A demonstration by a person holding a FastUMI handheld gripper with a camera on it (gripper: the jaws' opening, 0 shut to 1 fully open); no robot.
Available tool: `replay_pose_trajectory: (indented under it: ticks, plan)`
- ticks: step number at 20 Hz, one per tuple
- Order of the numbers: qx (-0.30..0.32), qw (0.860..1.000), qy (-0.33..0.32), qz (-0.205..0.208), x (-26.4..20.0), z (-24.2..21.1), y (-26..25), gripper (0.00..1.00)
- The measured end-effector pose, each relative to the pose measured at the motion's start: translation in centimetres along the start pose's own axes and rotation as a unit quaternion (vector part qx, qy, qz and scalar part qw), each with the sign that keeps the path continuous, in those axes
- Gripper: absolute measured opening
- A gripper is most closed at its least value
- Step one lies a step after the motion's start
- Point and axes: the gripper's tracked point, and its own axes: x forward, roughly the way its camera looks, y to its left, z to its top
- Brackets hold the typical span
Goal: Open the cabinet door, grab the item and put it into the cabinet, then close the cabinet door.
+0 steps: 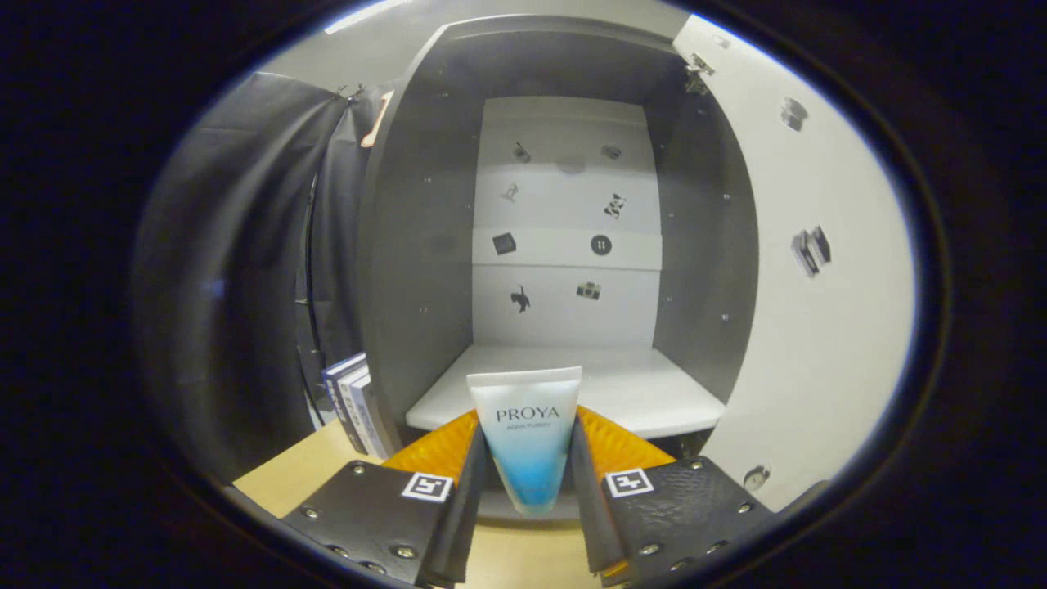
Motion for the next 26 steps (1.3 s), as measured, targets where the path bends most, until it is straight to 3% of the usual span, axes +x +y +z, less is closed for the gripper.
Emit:
replay_pose_trajectory:
  ticks: [5, 10, 24, 25, 26]
  plan:
    - [0.003, 0.999, -0.037, -0.012, 6.8, 4.1, -1.4, 0.53]
    - [0.018, 0.999, -0.031, -0.026, 12.1, 3.3, -3.4, 0.53]
    - [0.009, 0.999, -0.007, -0.042, 14.0, 0.3, -4.1, 0.54]
    - [0.014, 0.999, -0.006, -0.04, 13.8, 0.3, -4.0, 0.55]
    - [0.02, 0.999, -0.003, -0.041, 13.6, 0.2, -4.0, 0.65]
